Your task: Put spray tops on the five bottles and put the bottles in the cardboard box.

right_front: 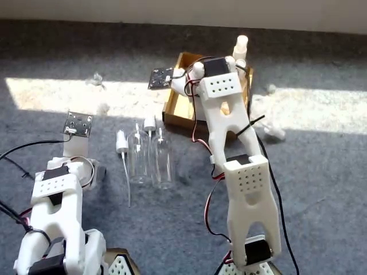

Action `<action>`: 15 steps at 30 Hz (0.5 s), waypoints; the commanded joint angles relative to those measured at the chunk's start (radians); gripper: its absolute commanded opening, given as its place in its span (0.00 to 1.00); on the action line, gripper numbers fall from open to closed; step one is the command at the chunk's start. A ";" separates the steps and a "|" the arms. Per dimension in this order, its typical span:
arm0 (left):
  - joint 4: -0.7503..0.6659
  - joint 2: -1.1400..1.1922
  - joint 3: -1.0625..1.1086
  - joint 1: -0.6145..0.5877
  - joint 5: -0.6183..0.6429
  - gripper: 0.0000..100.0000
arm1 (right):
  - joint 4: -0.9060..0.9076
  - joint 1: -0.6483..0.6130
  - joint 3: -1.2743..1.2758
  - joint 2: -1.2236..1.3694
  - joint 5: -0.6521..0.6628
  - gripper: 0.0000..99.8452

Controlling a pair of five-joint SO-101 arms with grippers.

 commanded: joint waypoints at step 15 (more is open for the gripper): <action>-0.015 -0.007 0.028 0.045 -0.081 0.25 | -0.165 -0.077 -0.036 -0.062 -0.129 0.40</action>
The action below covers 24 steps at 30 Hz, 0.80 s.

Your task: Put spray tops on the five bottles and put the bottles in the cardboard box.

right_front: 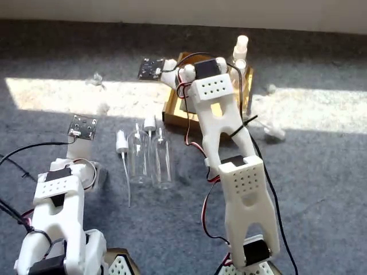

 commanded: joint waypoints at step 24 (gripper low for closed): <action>-0.012 -0.007 0.002 0.025 -0.061 0.25 | 0.070 0.035 -0.036 -0.010 -0.044 0.40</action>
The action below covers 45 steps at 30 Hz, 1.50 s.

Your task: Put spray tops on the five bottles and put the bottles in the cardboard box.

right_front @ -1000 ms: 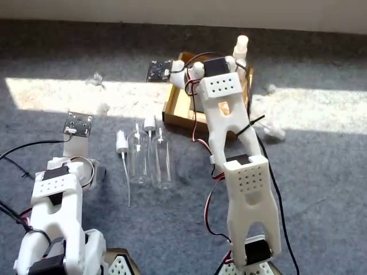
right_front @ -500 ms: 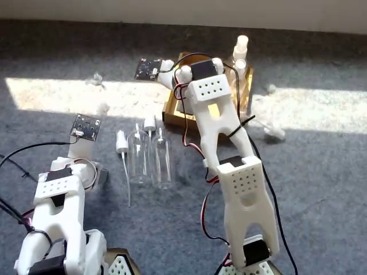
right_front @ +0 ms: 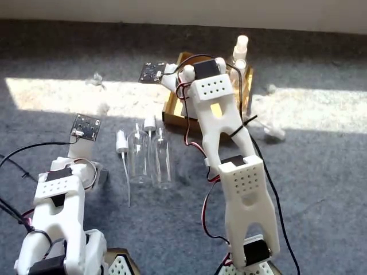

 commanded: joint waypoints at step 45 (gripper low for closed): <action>-0.003 -0.005 0.001 0.016 -0.009 0.25 | -0.067 0.039 -0.208 0.133 -0.017 0.28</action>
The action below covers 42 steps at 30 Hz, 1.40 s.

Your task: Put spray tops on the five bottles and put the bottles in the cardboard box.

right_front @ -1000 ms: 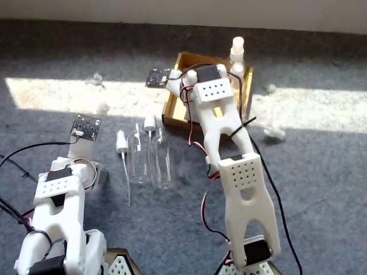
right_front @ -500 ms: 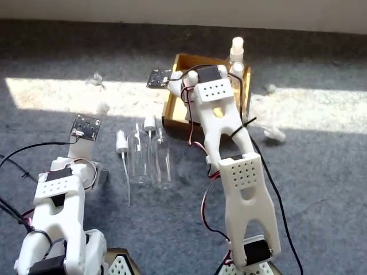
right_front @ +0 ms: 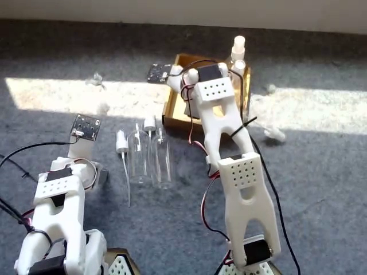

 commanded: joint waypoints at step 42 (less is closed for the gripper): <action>-0.003 -0.005 0.001 0.016 -0.009 0.25 | 0.070 0.008 -0.205 0.136 -0.009 0.11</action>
